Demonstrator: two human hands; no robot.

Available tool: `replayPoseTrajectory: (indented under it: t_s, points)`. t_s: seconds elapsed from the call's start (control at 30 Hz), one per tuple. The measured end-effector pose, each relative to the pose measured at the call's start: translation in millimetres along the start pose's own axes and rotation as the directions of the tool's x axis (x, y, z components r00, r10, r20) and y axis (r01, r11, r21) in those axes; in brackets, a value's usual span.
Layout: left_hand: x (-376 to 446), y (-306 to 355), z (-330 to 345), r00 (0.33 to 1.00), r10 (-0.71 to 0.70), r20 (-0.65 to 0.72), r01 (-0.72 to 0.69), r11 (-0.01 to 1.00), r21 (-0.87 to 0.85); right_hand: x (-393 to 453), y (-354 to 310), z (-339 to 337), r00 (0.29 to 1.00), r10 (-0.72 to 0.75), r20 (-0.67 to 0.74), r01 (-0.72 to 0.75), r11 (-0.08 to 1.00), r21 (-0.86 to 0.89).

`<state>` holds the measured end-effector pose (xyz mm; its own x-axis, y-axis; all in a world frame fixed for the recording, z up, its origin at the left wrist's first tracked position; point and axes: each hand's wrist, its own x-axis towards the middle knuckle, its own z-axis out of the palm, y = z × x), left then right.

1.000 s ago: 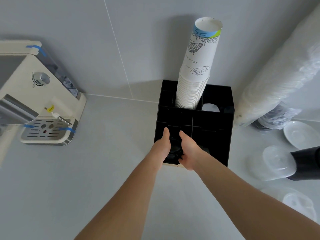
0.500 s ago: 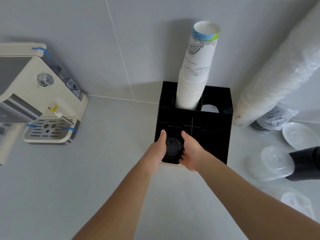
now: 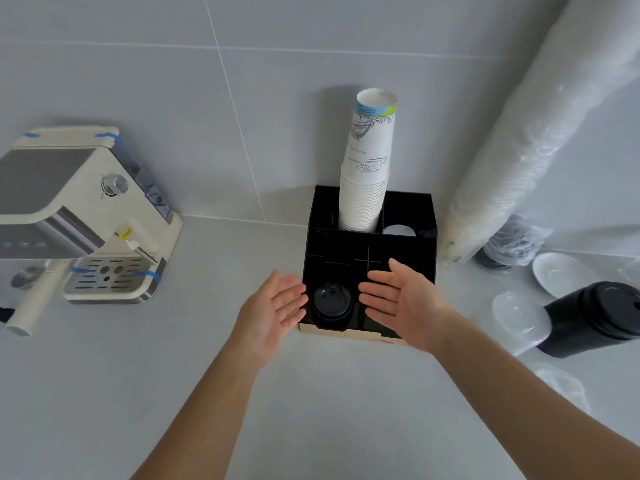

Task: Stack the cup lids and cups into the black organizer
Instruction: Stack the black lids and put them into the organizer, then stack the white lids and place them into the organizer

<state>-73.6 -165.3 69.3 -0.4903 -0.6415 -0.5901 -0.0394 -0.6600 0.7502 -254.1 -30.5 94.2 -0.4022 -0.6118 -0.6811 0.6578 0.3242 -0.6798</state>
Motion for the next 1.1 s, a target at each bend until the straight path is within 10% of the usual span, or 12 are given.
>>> replayPoseTrajectory:
  t_s: [1.1]
  points:
    - [-103.9, -104.6, 204.0, 0.947, -0.021, 0.321, -0.022, 0.991, 0.129, -182.7, 5.0, -286.9, 0.886, -0.308, -0.347, 0.335, 0.942, 0.018]
